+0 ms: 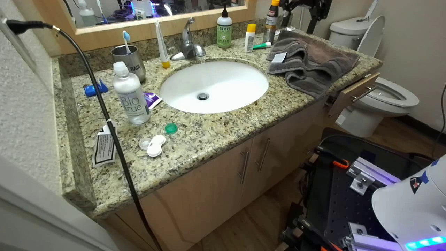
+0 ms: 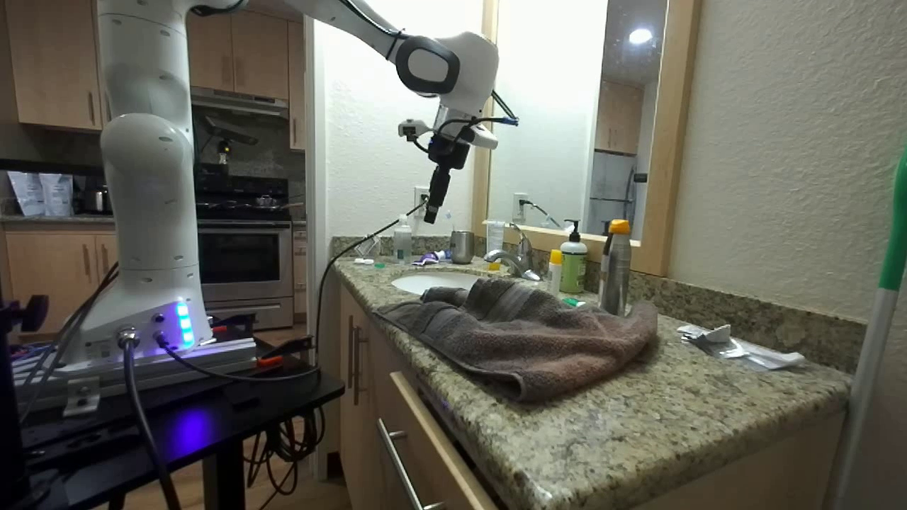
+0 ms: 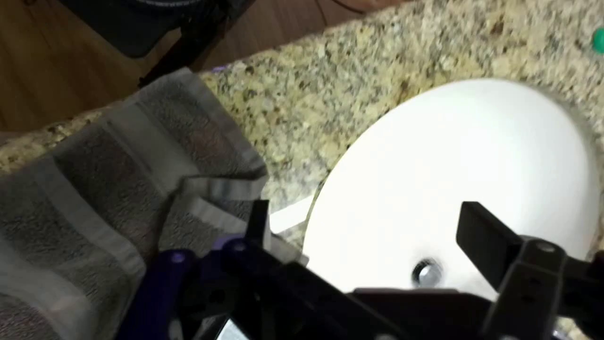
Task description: Use the grey towel to wipe the countertop
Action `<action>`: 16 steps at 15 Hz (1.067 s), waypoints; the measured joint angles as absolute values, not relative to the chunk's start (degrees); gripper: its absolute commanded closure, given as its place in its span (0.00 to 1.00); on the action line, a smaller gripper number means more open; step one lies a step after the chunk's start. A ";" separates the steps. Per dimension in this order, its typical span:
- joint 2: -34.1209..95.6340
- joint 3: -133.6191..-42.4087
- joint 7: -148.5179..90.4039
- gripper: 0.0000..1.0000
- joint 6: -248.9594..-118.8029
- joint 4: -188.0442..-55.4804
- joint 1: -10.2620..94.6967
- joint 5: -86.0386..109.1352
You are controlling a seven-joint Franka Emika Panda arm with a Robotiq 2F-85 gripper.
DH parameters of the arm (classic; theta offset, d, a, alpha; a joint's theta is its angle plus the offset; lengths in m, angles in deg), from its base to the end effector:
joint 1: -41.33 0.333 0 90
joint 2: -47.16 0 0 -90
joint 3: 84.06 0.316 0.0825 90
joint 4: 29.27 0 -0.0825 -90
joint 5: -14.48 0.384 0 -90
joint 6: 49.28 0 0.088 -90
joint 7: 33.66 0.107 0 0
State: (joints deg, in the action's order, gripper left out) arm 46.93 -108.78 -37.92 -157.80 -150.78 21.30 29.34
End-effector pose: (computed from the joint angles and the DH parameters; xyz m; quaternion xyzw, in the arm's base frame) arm 0.3799 -0.3500 0.3948 -0.9052 0.3925 0.0554 0.1530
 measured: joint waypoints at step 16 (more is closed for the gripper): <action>39.55 -109.94 -6.05 0.00 -184.00 -151.24 18.60 20.66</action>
